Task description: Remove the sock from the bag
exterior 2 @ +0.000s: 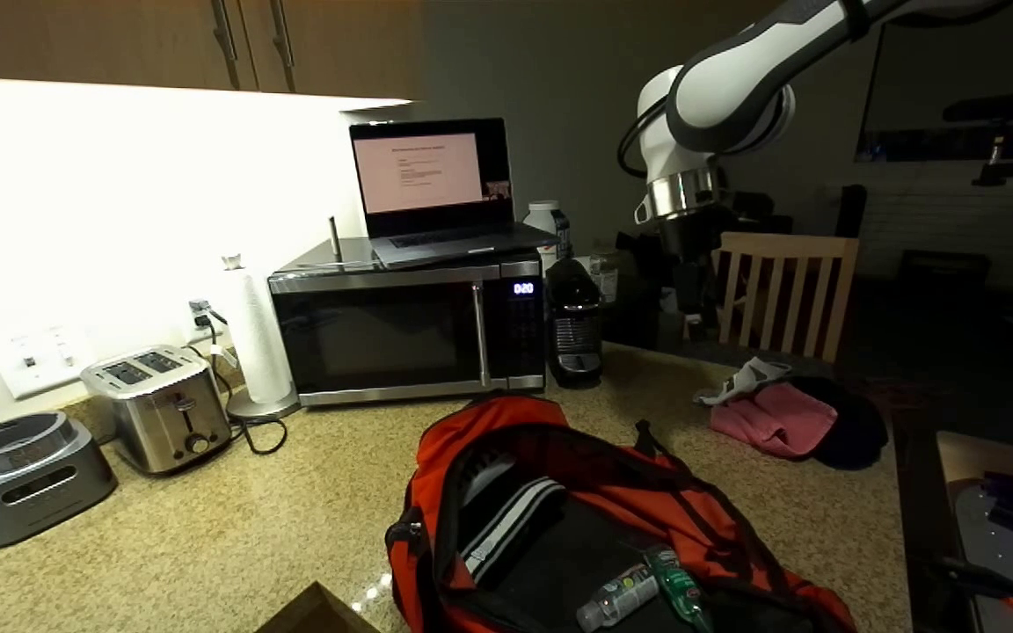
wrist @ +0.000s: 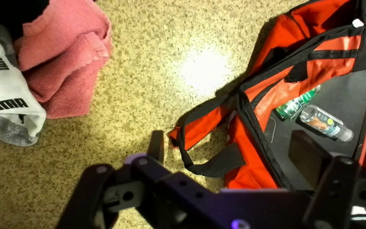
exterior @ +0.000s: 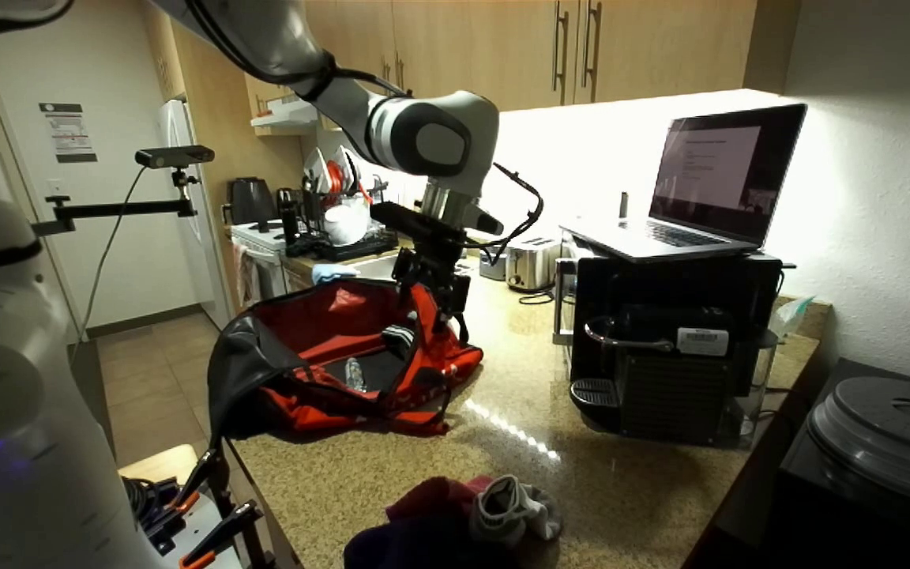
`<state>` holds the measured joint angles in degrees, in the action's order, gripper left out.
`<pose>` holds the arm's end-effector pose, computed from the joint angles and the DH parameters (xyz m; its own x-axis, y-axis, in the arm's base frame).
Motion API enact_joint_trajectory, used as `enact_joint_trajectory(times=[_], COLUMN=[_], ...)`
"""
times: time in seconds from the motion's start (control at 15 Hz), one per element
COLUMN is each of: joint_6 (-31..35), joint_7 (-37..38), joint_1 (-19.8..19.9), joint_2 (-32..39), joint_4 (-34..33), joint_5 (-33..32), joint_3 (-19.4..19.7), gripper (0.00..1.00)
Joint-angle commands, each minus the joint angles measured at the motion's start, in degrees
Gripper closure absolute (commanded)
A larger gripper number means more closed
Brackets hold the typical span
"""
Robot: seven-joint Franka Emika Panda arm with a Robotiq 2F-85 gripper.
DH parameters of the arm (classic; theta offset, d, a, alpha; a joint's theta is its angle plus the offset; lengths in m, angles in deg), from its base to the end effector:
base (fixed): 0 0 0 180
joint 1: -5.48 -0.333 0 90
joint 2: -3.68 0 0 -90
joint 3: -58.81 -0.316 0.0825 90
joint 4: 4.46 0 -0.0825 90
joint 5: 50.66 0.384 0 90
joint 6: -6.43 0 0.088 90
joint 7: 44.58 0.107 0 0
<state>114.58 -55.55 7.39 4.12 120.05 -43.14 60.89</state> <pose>0.5001 -0.0251 0.3687 0.9606 0.0819 -0.2655 0.0398 -0.9862 -0.1605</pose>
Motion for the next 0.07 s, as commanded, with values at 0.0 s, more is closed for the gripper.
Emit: enact_joint_trajectory(times=[0.0], joint_6=[-0.1], joint_7=[0.0], joint_1=[0.1], joint_2=[0.0], joint_4=[-0.1], joint_5=[0.0], joint_3=[0.0], gripper=[0.00])
